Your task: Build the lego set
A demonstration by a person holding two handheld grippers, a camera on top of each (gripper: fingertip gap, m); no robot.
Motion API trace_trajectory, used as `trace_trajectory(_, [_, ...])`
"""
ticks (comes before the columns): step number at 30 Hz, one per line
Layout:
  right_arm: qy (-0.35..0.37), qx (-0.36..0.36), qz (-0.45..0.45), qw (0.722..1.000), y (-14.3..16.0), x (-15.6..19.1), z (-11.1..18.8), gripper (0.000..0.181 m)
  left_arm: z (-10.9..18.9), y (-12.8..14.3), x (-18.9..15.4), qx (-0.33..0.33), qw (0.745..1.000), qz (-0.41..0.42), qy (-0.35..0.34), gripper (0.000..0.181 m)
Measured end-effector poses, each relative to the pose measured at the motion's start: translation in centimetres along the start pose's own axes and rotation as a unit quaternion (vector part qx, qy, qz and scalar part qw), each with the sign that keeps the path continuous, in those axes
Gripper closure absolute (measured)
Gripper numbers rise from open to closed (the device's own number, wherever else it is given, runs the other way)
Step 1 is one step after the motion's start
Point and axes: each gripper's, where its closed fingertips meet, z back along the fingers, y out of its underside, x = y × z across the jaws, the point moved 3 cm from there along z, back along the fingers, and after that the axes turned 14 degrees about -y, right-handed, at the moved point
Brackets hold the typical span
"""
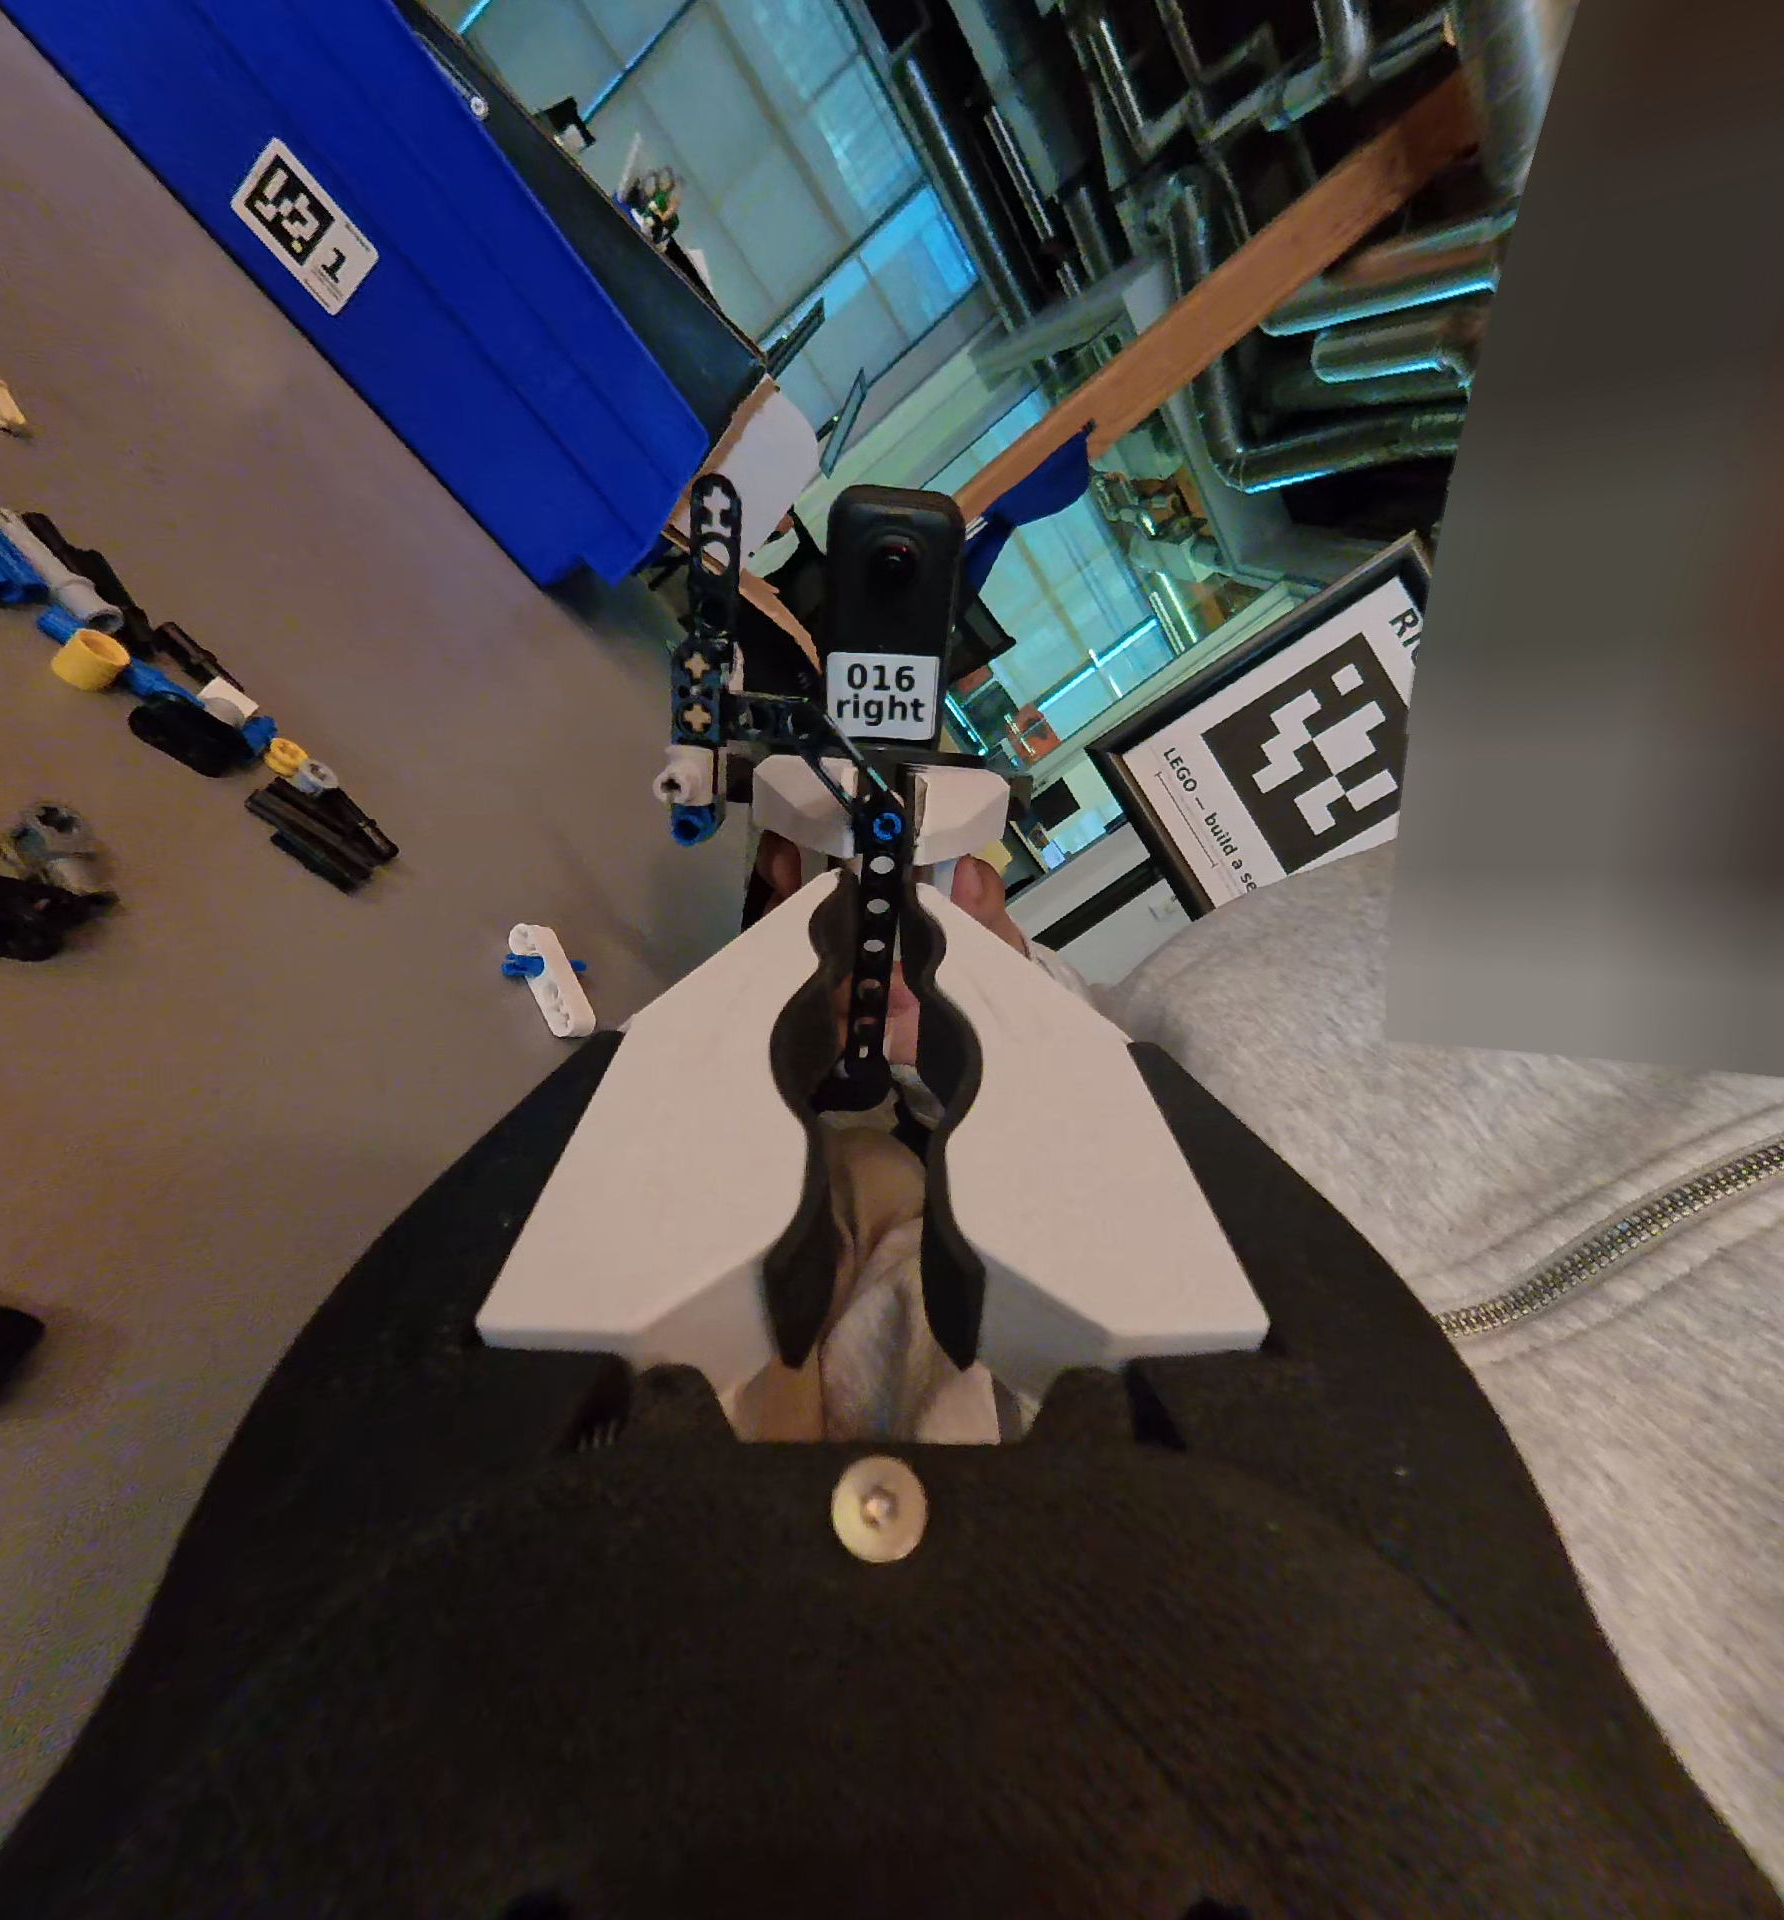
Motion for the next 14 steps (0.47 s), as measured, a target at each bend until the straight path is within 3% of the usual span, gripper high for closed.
trace_trajectory(12, [-0.004, -0.001, -0.002, 1.0, -0.09, 0.14, -0.06, 0.176, 0.08, -0.11, -0.1, -0.007, 1.0, -0.003, 0.005, 0.176])
trace_trajectory(14, [-0.003, 0.003, 0.005, 1.0, -0.37, 0.3, 0.13, 0.17, 0.27, -0.5, 0.07, -0.021, 1.0, 0.003, 0.001, 0.176])
